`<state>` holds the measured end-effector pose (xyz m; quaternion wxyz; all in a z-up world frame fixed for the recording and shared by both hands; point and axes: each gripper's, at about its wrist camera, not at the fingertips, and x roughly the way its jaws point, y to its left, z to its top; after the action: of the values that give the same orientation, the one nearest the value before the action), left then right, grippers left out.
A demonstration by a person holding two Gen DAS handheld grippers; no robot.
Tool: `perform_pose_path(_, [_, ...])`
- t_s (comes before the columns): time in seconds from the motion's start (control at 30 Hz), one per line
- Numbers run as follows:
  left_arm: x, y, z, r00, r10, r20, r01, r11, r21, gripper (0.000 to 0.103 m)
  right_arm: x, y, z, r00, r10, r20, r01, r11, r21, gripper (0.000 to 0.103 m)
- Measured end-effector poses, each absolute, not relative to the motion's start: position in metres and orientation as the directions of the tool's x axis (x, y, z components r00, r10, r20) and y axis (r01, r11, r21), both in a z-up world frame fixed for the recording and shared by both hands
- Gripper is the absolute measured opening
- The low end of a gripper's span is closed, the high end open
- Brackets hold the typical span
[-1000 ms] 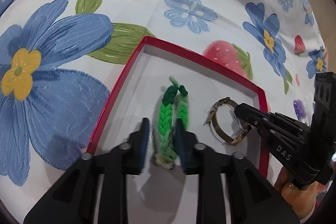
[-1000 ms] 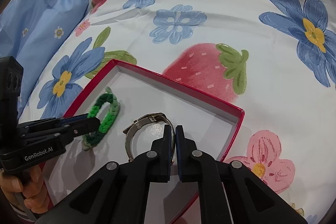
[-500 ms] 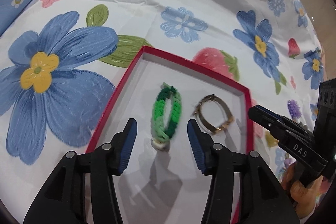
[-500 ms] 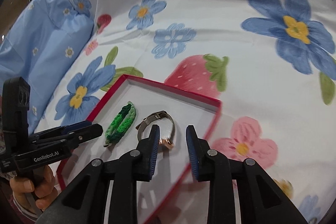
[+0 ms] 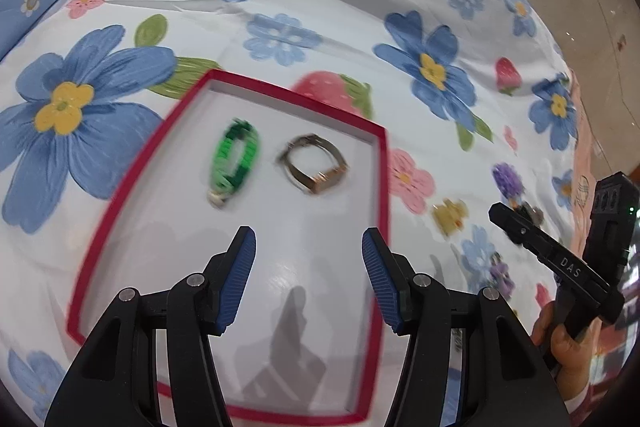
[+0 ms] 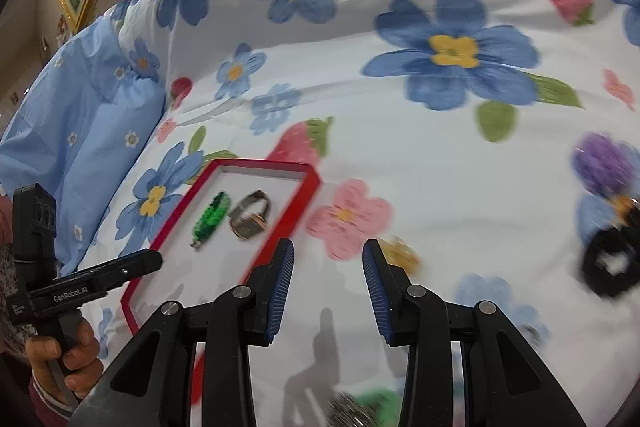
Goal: Organize jewelry
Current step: 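Grasp the yellow hair claw with the left tool while the right tool grasps the purple bow hair tie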
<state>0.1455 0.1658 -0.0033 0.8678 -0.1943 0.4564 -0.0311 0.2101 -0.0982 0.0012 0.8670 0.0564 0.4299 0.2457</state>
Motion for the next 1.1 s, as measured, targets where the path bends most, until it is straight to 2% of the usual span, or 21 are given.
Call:
perform_pose_path(0.43, [0.128,0.098,0.000,0.539,-0.301,-0.787,-0.008,0.932,-0.362,0.058,0.165,-0.181,0.000,0.553,0.408,-0.727,-0.276,0.912,0.302,0.039])
perform_pose_path(1.1, [0.139,0.034,-0.007,0.491,-0.316,-0.812,0.093,0.946,-0.312,0.061,0.135,-0.248,-0.021,0.573,0.340,-0.746,-0.166,0.939,0.301,0.042])
